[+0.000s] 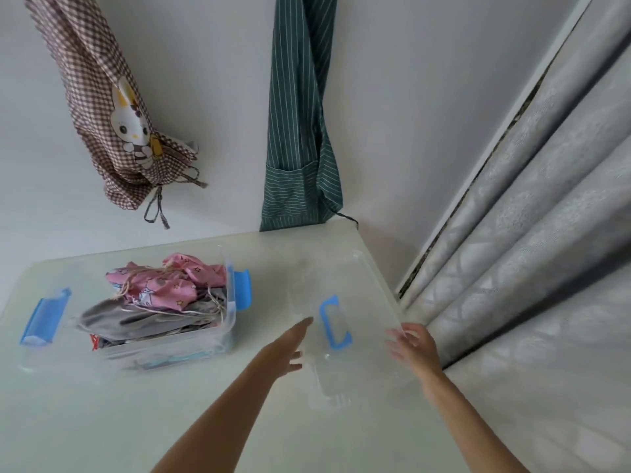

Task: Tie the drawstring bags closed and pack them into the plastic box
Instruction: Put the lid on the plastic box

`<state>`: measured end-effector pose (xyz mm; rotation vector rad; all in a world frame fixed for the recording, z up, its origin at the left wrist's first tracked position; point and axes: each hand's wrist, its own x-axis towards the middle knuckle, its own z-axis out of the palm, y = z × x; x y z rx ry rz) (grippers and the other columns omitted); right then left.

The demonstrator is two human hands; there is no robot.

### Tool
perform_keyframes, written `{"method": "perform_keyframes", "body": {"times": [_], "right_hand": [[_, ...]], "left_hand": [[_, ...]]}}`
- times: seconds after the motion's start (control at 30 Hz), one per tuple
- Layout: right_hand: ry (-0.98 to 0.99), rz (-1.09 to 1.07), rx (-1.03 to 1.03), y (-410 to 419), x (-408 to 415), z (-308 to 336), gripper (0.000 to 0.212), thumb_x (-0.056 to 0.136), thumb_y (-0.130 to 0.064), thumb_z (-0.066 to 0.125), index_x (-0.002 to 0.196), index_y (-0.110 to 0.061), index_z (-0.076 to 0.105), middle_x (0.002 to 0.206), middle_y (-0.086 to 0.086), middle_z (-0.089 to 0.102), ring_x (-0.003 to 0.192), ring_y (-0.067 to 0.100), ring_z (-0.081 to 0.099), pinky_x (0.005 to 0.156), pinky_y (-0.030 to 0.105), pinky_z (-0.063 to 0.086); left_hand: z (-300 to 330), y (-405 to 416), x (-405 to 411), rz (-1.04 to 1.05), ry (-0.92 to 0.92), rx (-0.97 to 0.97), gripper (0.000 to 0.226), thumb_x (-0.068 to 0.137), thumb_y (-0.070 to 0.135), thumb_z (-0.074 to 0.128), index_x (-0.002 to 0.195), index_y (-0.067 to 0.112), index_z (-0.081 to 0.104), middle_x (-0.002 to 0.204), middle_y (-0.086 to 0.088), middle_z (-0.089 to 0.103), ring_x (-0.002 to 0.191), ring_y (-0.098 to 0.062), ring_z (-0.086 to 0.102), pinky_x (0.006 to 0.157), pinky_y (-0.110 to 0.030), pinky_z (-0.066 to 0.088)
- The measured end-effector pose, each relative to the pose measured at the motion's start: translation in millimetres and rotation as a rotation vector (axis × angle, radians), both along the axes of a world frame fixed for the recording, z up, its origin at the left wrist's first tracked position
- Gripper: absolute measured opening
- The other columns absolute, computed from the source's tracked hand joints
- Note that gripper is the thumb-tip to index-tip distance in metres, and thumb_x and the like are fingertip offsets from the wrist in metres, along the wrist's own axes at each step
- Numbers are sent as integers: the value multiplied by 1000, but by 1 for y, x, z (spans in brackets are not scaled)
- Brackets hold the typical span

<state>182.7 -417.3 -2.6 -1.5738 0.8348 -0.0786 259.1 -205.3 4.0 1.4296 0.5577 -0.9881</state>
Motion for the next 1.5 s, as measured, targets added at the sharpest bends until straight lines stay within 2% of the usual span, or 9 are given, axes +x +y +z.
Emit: {"method": "perform_keyframes", "body": {"times": [0.43, 0.63, 0.73, 0.83, 0.97, 1.1, 1.2, 1.37, 1.5], "right_hand": [[-643, 796, -794, 75, 34, 235, 24, 97, -18, 46, 108, -36, 57, 109, -24, 65, 100, -4, 63, 88, 13, 46], [-892, 941, -1238, 141, 62, 252, 24, 93, -25, 57, 117, -27, 61, 104, -9, 71, 87, 10, 68, 71, 28, 54], [-939, 1103, -1322, 178, 74, 228, 37, 79, -26, 74, 115, -22, 64, 103, -7, 72, 87, 9, 69, 67, 21, 55], [-805, 1256, -1363, 210, 84, 182, 44, 77, -31, 74, 119, -29, 58, 109, -11, 69, 95, 7, 66, 71, 19, 52], [-588, 1288, -1256, 234, 90, 116, 43, 86, -31, 62, 127, -35, 51, 128, -16, 57, 115, 8, 53, 86, 27, 48], [-539, 1339, -1188, 247, 85, 86, 29, 90, -43, 52, 115, -31, 62, 119, -14, 60, 109, 10, 54, 81, 25, 44], [-589, 970, -1148, 252, 91, 78, 20, 91, -29, 56, 106, -24, 68, 109, -8, 67, 101, 17, 60, 82, 26, 46], [10, 719, -821, 258, 107, 62, 54, 101, -29, 33, 149, -10, 17, 156, 6, 20, 141, 23, 24, 111, 32, 25], [80, 677, -727, 261, 109, 49, 51, 102, -31, 27, 148, -13, 19, 151, 8, 32, 137, 26, 31, 106, 36, 31]], "left_hand": [[199, 142, 48, 438, -79, -540, 99, 78, 79, 38, 132, -4, 37, 127, -21, 56, 99, -32, 62, 74, -39, 53], [228, 246, 41, 463, -188, -503, 35, 87, 23, 49, 100, -8, 57, 83, -19, 70, 56, -21, 69, 56, -25, 58], [215, 288, 28, 514, -281, -472, 27, 80, 8, 42, 101, -5, 52, 97, -16, 65, 38, -12, 51, 36, -14, 43], [182, 310, 18, 584, -355, -363, 19, 93, 10, 40, 109, 5, 50, 123, -11, 58, 56, -11, 56, 39, -15, 45], [122, 324, 4, 592, -470, -6, 56, 91, 7, 59, 142, 10, 36, 132, -16, 56, 113, -27, 58, 85, -30, 46], [86, 332, -6, 522, -565, 288, 61, 86, 7, 66, 141, 14, 41, 128, -19, 59, 102, -26, 56, 88, -35, 40], [74, 334, -3, 452, -623, 406, 57, 87, 14, 66, 140, 17, 45, 132, -16, 56, 105, -24, 54, 88, -35, 43], [61, 335, 9, 352, -688, 625, 48, 90, 21, 63, 136, 20, 51, 142, -11, 46, 125, -34, 44, 108, -46, 33], [57, 332, 15, 328, -691, 599, 49, 91, 20, 61, 138, 16, 48, 143, -10, 47, 126, -32, 47, 107, -43, 37]]}}
